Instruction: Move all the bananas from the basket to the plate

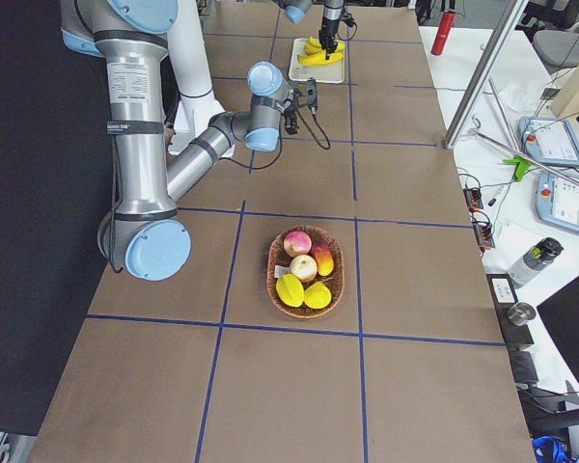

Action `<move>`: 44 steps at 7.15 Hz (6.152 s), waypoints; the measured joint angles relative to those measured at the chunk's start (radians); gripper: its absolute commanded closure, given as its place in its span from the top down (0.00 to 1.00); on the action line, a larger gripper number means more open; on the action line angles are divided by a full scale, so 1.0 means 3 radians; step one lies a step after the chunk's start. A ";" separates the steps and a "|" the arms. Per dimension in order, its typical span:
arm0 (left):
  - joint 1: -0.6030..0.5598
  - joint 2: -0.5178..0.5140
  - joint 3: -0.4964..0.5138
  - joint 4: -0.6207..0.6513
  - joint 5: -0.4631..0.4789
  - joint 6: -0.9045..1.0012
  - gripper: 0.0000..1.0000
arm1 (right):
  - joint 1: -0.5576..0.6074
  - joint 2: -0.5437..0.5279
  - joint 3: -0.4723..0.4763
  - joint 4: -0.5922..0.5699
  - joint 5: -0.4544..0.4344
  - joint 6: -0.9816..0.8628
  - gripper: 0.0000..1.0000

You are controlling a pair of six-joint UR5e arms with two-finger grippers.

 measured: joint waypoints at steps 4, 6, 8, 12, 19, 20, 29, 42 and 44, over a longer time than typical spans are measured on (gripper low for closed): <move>0.0127 0.0001 0.0117 -0.0141 0.0282 -0.0031 1.00 | 0.0004 -0.0002 0.0001 0.0002 -0.0002 0.0005 1.00; 0.0131 0.0019 0.0033 -0.0321 0.0378 -0.0010 1.00 | 0.0076 -0.0014 -0.0002 -0.0067 0.0029 -0.0010 1.00; 0.0109 0.0024 -0.0228 -0.0330 0.0405 0.0001 1.00 | 0.0428 -0.0037 -0.0001 -0.0562 0.0248 -0.0336 1.00; -0.0501 0.0023 -0.0365 0.0055 0.0398 0.1495 1.00 | 0.1194 -0.0033 -0.0233 -0.2070 0.0450 -0.2687 1.00; -0.2363 0.0156 0.0437 0.1174 -0.0498 0.4781 1.00 | 0.2782 -0.0291 -0.1578 -0.2305 0.1466 -0.4768 1.00; -0.2467 0.0272 0.0581 0.1145 -0.0631 0.5001 1.00 | 0.2782 -0.0283 -0.1590 -0.2304 0.1345 -0.4767 1.00; -0.2411 0.0871 0.0447 0.0501 -0.0736 0.4786 1.00 | 0.2796 -0.0377 -0.1630 -0.2346 0.1303 -0.4755 1.00; -0.2403 0.0874 0.0358 0.0454 -0.0725 0.4508 1.00 | 0.3196 -0.0568 -0.1660 -0.2909 0.1223 -0.4929 1.00; -0.2403 0.0877 0.0361 0.0454 -0.0724 0.4509 1.00 | 0.3196 -0.0570 -0.1665 -0.2909 0.1218 -0.4929 1.00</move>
